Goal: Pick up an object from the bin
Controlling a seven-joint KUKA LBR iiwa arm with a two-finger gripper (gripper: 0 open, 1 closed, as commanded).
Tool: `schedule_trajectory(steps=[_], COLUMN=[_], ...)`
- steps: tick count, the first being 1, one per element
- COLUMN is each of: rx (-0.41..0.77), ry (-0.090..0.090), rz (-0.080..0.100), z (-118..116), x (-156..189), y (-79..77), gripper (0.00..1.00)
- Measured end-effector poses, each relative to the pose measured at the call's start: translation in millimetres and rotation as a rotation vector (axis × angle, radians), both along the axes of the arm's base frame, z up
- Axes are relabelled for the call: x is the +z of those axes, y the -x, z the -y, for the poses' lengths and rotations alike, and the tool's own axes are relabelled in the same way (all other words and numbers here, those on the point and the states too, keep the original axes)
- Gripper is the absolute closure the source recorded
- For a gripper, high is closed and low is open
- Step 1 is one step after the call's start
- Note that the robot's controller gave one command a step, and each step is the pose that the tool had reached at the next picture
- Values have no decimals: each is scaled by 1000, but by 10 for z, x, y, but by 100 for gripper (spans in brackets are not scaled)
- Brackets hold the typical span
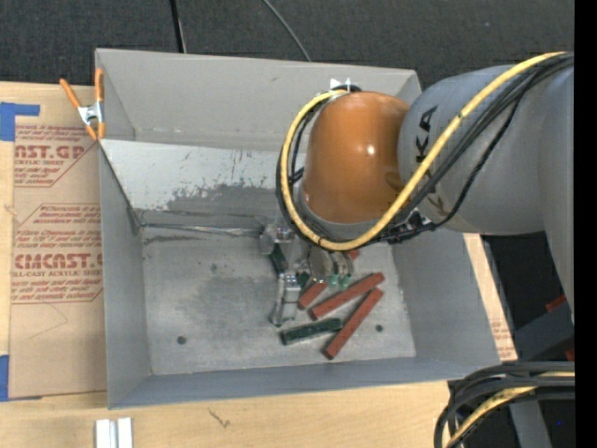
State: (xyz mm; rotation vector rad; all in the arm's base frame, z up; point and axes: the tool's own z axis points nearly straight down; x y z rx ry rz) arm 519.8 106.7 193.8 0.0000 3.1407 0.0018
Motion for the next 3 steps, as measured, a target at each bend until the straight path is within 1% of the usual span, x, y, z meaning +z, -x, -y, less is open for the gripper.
schedule_trajectory(steps=[1, 2, 3], rx=[0, 19, 229], ry=[0, -1, 1], rz=[0, 7, -2], z=[0, 351, 564], x=[0, -504, -768], y=[0, -55, -123], gripper=[0, 0, 0])
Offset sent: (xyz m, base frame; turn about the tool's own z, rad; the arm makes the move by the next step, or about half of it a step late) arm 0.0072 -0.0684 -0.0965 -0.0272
